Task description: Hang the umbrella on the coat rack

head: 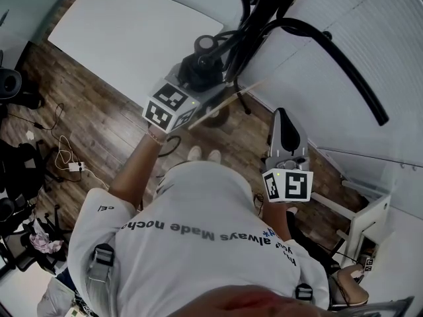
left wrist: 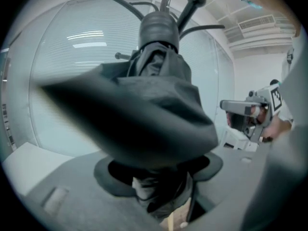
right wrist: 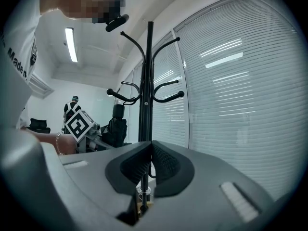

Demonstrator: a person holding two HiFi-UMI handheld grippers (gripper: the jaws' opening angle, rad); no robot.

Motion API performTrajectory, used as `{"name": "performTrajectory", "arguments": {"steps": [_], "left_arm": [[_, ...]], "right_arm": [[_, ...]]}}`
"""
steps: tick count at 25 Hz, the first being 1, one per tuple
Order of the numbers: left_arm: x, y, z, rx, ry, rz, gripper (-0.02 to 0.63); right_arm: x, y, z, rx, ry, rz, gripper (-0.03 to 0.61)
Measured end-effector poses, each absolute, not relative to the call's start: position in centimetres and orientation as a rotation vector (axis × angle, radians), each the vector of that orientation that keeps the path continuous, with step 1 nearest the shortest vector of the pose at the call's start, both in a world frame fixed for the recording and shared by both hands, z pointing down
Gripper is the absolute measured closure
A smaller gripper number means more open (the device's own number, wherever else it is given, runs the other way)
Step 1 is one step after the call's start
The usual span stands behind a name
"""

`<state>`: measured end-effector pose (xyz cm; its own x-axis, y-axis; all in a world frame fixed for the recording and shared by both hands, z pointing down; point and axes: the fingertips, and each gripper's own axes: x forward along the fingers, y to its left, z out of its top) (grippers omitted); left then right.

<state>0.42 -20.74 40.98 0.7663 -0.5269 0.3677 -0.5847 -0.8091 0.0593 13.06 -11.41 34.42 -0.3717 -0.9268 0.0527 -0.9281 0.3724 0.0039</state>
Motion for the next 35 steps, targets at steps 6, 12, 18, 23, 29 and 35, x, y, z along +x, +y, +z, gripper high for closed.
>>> {"name": "performTrajectory", "arguments": {"steps": [6, 12, 18, 23, 29, 35], "left_arm": [[1.3, -21.2, 43.3, 2.769, -0.855, 0.625, 0.319], [2.1, -21.3, 45.6, 2.769, -0.835, 0.71, 0.318], [2.7, -21.7, 46.3, 2.774, -0.844, 0.732, 0.311], [3.4, -21.4, 46.7, 2.79, -0.83, 0.705, 0.307], [3.5, -21.3, 47.8, 2.789, -0.832, 0.708, 0.301], [3.6, -21.4, 48.0, 2.809, -0.871, 0.658, 0.298]], "right_arm": [[13.3, -11.2, 34.6, 1.743, -2.55, 0.048, 0.577], [13.5, -10.9, 34.8, 1.745, -2.547, 0.053, 0.577], [13.5, -10.8, 34.9, 1.741, -2.547, 0.056, 0.577], [13.7, -10.8, 35.0, 1.74, -2.546, 0.054, 0.577], [13.6, -10.7, 35.0, 1.735, -2.547, 0.054, 0.577], [13.9, -10.4, 35.2, 1.736, -2.549, 0.055, 0.577]]}}
